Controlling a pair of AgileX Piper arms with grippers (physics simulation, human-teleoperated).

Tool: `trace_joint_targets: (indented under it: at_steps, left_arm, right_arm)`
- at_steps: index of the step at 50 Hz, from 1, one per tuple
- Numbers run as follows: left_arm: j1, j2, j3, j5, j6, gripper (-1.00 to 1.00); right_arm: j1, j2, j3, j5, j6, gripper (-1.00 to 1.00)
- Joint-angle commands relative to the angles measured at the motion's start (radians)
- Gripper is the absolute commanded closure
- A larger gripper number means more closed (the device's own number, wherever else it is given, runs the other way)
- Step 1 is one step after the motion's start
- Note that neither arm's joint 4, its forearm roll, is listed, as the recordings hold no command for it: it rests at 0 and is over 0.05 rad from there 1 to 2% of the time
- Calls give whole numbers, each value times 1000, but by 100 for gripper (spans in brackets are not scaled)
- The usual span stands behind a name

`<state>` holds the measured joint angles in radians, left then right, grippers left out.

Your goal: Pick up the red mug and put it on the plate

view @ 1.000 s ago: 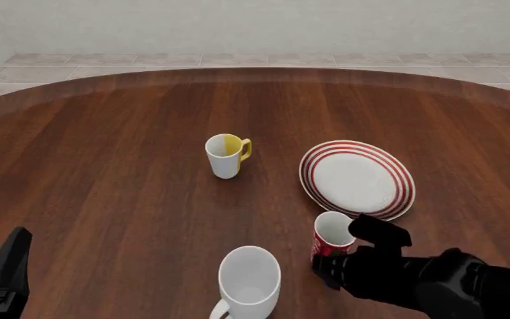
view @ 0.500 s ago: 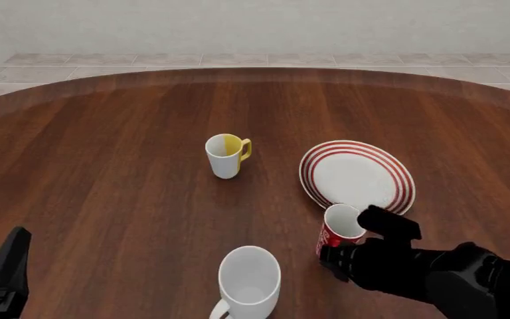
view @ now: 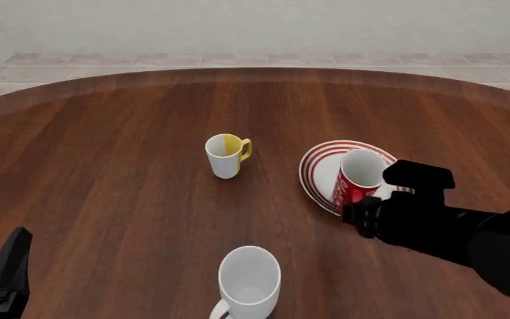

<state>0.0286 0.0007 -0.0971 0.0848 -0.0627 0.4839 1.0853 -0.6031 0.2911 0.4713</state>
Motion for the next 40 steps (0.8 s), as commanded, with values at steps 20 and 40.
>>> trace_joint_targets:
  at_steps: [20, 40]
  left_arm:
    - [0, 0, 0, 1, 7, -100]
    - [1, 0, 6, -4, 9, -100]
  right_arm:
    - [-172, -2, -224, 42, -192, 100]
    - [-250, 106, -297, 10, -204, 100]
